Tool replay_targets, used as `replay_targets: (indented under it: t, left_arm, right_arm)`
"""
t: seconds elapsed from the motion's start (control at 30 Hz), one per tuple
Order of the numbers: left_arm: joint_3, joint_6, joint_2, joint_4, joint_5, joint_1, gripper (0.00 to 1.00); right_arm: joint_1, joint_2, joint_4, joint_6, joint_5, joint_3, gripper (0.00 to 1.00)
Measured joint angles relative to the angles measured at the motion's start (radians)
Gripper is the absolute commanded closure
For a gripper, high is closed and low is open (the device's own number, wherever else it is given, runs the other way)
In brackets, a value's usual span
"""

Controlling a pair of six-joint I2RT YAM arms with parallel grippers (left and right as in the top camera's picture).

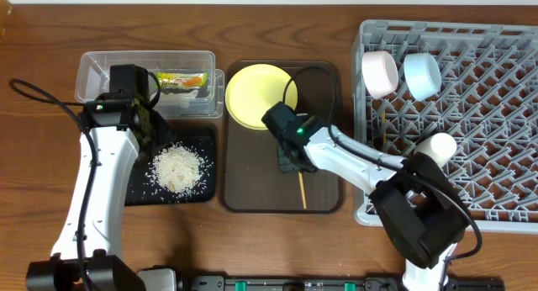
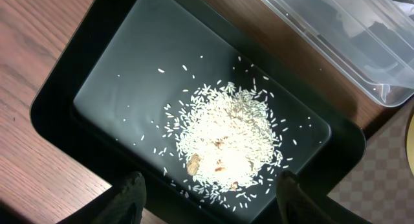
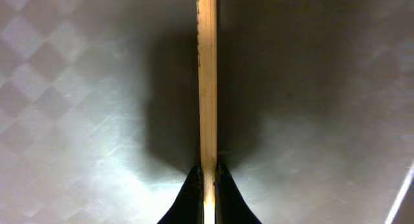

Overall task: Sort waste into correct bins and load items into the dishwasher rack
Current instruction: 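Carry the chopstick with the right gripper and drop it in the rack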

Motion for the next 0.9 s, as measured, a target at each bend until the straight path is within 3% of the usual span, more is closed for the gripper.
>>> replay_targets:
  t: [0.23,0.63,0.9]
  left_arm:
    - [0.0,0.0,0.0,0.0,0.0,0.0,0.33]
    - [0.0,0.0,0.0,0.0,0.0,0.0,0.33]
    - [0.0,0.0,0.0,0.0,0.0,0.0,0.33]
  right_arm:
    - [-0.099,-0.044,-0.026,-0.021,-0.006,-0.002,0.99]
    - [-0.327,-0.488,-0.114,-0.283,-0.032,-0.002,0.99]
    - [-0.529,-0.498,-0.246,-0.424,-0.032,-0.002,0.99]
